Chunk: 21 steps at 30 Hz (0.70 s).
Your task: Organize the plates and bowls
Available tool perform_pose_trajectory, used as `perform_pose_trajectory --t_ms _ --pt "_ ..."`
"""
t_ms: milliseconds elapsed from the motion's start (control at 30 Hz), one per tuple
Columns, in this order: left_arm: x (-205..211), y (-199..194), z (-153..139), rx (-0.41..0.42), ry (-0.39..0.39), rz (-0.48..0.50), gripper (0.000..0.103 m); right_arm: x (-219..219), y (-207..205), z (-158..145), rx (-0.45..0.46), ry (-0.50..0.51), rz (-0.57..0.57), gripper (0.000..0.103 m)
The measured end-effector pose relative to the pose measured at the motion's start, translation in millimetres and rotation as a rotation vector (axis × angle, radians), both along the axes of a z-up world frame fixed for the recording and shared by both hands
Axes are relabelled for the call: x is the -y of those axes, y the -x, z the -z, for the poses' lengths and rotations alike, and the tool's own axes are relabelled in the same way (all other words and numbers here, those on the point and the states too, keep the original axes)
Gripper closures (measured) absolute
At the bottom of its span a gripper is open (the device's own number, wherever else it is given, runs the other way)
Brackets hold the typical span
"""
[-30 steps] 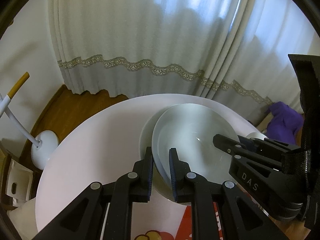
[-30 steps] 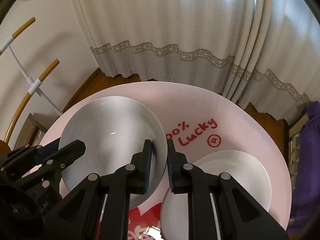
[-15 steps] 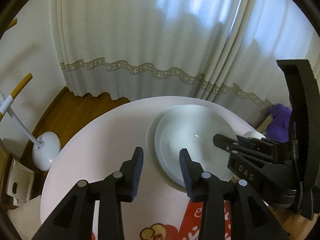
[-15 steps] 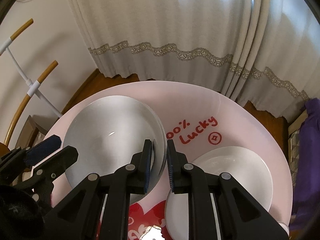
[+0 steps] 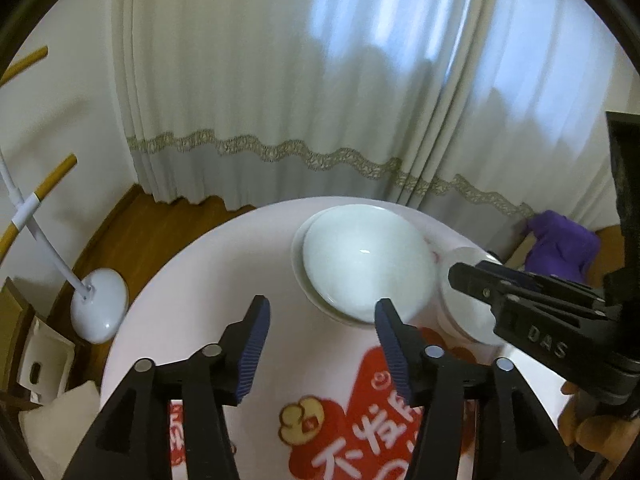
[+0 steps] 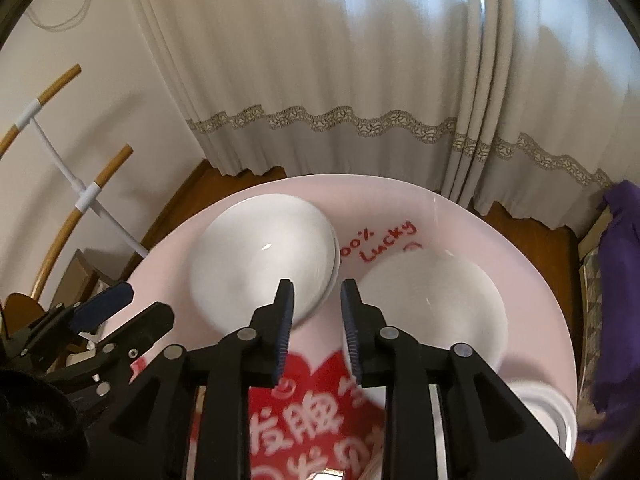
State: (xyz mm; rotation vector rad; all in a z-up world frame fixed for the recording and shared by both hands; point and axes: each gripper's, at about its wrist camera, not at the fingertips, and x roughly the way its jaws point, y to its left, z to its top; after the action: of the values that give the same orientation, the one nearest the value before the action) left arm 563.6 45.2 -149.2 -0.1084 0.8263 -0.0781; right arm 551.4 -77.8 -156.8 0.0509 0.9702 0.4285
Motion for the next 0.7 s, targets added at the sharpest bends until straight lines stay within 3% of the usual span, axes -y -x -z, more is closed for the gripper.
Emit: perform_pose_trajectory --t_ms 100,333,700 --pt "7.7 32.8 -13.7 0.036 -0.007 0.015 0.043 13.1 31.5 -18.0 0.029 -0.001 0.009 0.053" --pt "21.4 120.8 -32.2 0.104 -0.004 0.055 0.036 54.7 116.0 -53.2 0.091 -0.004 0.079 0.039" --pt "30.7 278.6 -28.6 0.195 -0.025 0.131 0.028 99.2 259.8 -72.7 0.195 -0.049 0.172 0.035"
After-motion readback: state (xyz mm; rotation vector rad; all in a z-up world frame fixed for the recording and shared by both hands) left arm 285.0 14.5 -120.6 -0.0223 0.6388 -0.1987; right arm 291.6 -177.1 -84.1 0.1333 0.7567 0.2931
